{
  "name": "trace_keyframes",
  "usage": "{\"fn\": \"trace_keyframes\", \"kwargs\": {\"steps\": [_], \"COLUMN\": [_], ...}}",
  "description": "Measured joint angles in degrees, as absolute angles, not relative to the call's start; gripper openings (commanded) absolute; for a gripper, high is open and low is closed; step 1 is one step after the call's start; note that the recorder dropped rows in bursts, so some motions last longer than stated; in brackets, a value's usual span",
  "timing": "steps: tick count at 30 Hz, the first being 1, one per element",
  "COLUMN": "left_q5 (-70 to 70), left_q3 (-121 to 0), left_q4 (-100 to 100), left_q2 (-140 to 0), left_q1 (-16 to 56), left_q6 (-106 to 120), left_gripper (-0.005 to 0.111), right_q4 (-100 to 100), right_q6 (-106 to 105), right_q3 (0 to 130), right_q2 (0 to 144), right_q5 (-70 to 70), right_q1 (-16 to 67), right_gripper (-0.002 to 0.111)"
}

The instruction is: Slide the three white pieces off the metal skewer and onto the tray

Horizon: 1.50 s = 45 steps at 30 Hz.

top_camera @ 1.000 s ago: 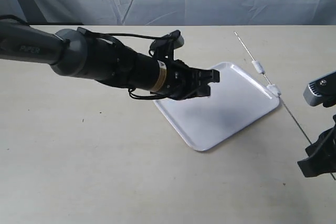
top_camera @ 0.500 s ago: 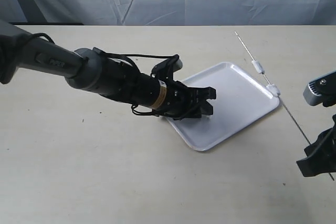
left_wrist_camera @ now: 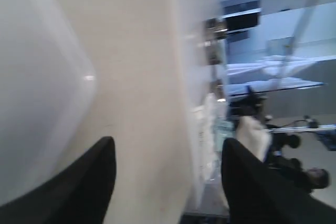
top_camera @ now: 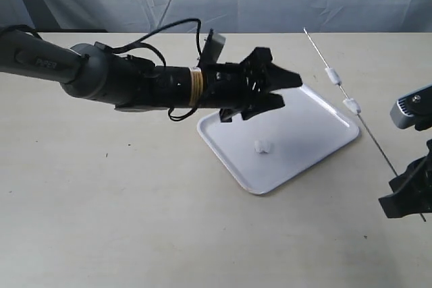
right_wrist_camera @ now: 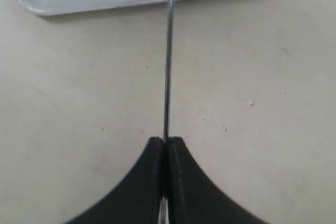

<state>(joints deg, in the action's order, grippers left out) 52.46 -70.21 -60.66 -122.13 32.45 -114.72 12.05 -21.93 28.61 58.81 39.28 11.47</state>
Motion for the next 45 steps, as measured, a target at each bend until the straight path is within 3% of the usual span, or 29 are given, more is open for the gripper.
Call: {"fn": "trace_keyframes", "kwargs": {"steps": [17,21,38,45], "left_q5": [54.06,52.7,44.17,43.89], "left_q3": [-70.21,-70.33,-74.85,-74.85], "left_q4": [-48.77,-46.49,-52.34,-52.89], "left_q2": [-120.69,-120.69,-120.69,-120.69], "left_q1": [39.12,39.24,40.24,40.59], "left_q6": [-109.67,-109.42,-110.41,-110.48], "left_gripper": [0.054,0.049,0.048,0.04], "right_q4": [12.96,13.85,13.99,13.99], "right_q6": [-21.93,-22.06,-22.18,-22.18], "right_q3": [28.61,28.61,28.61,28.61], "right_q2": [59.58,60.63,60.76,60.76], "right_q5": [37.66,38.24,38.24,38.24], "right_q1": [11.47,11.47,11.47,11.47], "right_gripper": [-0.001,-0.001,-0.001,-0.001]}}
